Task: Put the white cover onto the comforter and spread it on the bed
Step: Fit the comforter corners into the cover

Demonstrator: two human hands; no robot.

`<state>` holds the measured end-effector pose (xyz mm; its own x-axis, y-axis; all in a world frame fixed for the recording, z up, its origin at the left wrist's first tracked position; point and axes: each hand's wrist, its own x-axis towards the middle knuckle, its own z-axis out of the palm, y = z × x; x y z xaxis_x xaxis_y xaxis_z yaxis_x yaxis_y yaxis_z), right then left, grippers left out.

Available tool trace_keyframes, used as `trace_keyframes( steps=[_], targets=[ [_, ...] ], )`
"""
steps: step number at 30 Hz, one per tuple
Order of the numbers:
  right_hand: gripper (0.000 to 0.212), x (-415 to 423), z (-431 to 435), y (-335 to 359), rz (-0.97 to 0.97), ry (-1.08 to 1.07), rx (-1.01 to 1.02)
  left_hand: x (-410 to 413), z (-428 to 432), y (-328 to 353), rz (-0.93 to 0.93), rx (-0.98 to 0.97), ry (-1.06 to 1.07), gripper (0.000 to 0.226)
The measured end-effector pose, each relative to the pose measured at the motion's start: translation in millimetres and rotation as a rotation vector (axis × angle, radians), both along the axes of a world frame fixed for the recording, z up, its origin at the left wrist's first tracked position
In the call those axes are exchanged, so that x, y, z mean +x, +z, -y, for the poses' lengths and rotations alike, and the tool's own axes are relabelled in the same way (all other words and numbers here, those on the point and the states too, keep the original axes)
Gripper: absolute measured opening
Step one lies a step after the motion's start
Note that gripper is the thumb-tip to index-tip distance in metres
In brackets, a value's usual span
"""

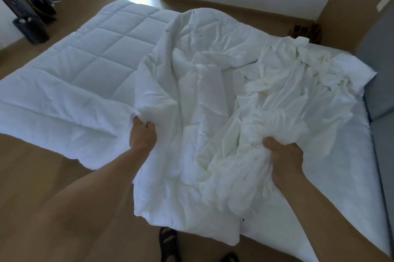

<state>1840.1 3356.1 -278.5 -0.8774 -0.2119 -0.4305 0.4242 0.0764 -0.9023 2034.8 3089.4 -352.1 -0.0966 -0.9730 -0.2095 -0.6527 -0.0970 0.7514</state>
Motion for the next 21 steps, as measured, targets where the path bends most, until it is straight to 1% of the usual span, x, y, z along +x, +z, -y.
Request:
trace_keyframes(
  steps=[3,4,5,6,8,10,13,15,17,18,20,21],
  targets=[
    [0.026,9.6,22.6,-3.5,-0.009,0.069,0.007,60.7,35.8,-16.8,0.149,0.057,0.273,0.059],
    [0.025,12.1,29.3,-5.8,-0.020,0.085,0.018,76.2,42.4,-19.0,0.221,0.053,0.360,0.062],
    [0.024,14.7,35.7,-7.4,-0.029,0.094,0.030,88.2,46.3,-21.2,0.328,0.006,0.381,0.069],
    [0.024,16.1,41.5,-10.1,-0.036,0.097,0.039,95.8,47.1,-24.1,0.458,-0.074,0.305,0.078],
    [0.026,18.8,52.3,-16.0,-0.042,0.093,0.046,94.2,41.6,-35.9,0.653,-0.216,-0.037,0.087],
    [0.026,21.3,60.1,-23.4,-0.053,0.082,0.052,75.2,25.0,-49.4,0.720,-0.264,-0.357,0.087],
    [0.026,21.7,62.6,-37.0,-0.097,0.067,0.062,35.2,-13.3,-72.0,0.718,-0.368,-0.723,0.087],
    [0.029,18.6,57.8,-43.3,-0.137,0.062,0.059,15.9,-38.4,-88.0,0.760,-0.434,-0.957,0.083],
    [0.032,8.7,47.5,-45.1,-0.178,0.017,0.053,4.3,-55.8,-101.1,0.910,-0.426,-1.210,0.070],
    [0.034,1.1,40.4,-43.7,-0.206,-0.018,0.047,0.0,-62.8,-105.3,0.991,-0.407,-1.330,0.068],
    [0.037,-18.3,23.2,-41.1,-0.272,-0.096,0.046,-3.9,-78.1,-115.5,1.063,-0.398,-1.510,0.079],
    [0.040,-28.3,13.7,-39.8,-0.301,-0.132,0.048,-2.8,-88.5,-121.8,1.049,-0.414,-1.572,0.086]
  ],
)
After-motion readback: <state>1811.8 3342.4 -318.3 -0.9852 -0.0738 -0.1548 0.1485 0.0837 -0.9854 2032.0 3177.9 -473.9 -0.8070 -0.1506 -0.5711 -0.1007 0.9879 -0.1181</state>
